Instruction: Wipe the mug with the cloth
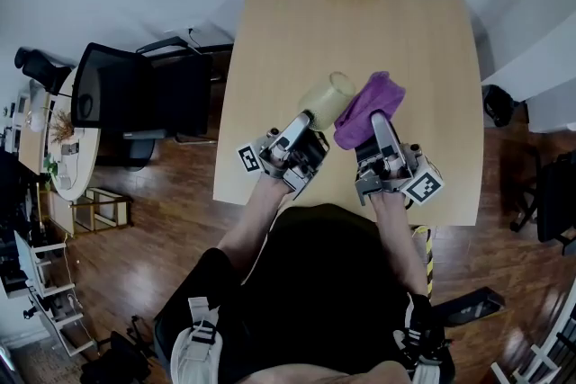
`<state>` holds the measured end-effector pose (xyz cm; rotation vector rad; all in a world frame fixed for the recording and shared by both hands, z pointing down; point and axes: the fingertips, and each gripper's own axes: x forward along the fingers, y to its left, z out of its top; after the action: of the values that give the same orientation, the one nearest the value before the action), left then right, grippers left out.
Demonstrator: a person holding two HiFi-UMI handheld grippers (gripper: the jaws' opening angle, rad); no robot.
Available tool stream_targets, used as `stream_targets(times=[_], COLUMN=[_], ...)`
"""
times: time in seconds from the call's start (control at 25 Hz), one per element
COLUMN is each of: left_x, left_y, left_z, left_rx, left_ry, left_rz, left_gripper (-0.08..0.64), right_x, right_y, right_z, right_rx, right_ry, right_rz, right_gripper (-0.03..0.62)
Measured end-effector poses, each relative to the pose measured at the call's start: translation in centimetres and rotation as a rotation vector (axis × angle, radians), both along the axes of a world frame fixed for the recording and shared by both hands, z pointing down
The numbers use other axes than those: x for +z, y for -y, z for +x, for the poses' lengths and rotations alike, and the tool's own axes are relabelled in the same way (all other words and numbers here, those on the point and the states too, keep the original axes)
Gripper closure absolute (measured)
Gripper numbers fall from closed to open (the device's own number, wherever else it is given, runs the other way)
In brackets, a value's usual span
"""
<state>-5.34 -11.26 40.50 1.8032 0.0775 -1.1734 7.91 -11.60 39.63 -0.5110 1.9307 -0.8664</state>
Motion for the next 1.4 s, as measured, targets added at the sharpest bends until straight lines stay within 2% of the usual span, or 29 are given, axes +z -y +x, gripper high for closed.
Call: stream_targets(times=[0.12,0.2,0.28,0.32,0.4,0.52,0.6,0.68,0.8,0.88,0.96,1.04,1.08,1.12,1.2,1.32,1.4], left_x=[-0.1,-0.2,-0.6,-1.0,-1.6,-1.9,-2.4,-2.8,-3.5,-3.9,-3.9,-3.7,-3.6,-3.6,-3.4,-3.2,-3.2], left_y=[0.1,0.1,-0.6,-1.1,-2.1,-3.0,-3.3,-3.9,-5.0,-5.6,-6.3,-6.8,-6.9,-6.9,-6.7,-6.7,-7.0], left_z=[0.1,-0.6,-1.2,-1.3,-1.4,-1.4,-1.2,-0.8,-0.3,-0.4,-0.3,0.1,0.2,0.2,-0.1,-0.3,-0.1], left_rx=[0.004,0.003,0.028,0.045,0.063,0.073,0.08,0.101,0.15,0.171,0.189,0.208,0.213,0.215,0.21,0.216,0.23], left_ry=[-0.036,-0.059,-0.067,-0.068,-0.061,-0.049,-0.048,-0.046,-0.064,-0.078,-0.061,-0.028,-0.016,-0.006,0.019,0.064,0.087], left_rz=[0.005,0.029,0.09,0.129,0.198,0.241,0.259,0.29,0.344,0.378,0.414,0.436,0.442,0.444,0.447,0.461,0.479], left_gripper=[0.517,0.515,0.521,0.521,0.52,0.52,0.52,0.52,0.521,0.52,0.517,0.52,0.52,0.52,0.52,0.52,0.52], right_x=[2.1,5.0,7.6,8.1,6.9,1.8,-0.9,-1.9,-0.5,1.7,4.5,6.9,7.5,7.3,5.3,1.4,-0.1], right_y=[-0.7,-1.0,-0.9,-0.6,0.0,0.0,-0.4,-0.9,-1.5,-1.8,-2.1,-2.1,-2.0,-1.7,-1.3,-1.6,-2.2], right_z=[-3.9,-5.9,-6.2,-5.4,-2.9,0.5,1.2,0.0,-3.0,-4.9,-6.6,-7.2,-6.8,-6.1,-3.6,1.0,2.5], right_rx=[-0.115,-0.17,-0.199,-0.194,-0.16,-0.159,-0.201,-0.263,-0.361,-0.405,-0.429,-0.422,-0.408,-0.394,-0.375,-0.361,-0.372], right_ry=[-0.11,-0.223,-0.268,-0.246,-0.136,0.103,0.209,0.231,0.223,0.163,0.021,-0.105,-0.122,-0.091,0.071,0.304,0.374], right_rz=[-0.018,-0.082,-0.167,-0.199,-0.203,-0.09,-0.021,0.001,-0.053,-0.111,-0.175,-0.222,-0.232,-0.23,-0.182,-0.03,0.044], right_gripper=[0.534,0.534,0.534,0.534,0.534,0.534,0.534,0.534,0.534,0.534,0.534,0.534,0.532,0.532,0.532,0.532,0.532])
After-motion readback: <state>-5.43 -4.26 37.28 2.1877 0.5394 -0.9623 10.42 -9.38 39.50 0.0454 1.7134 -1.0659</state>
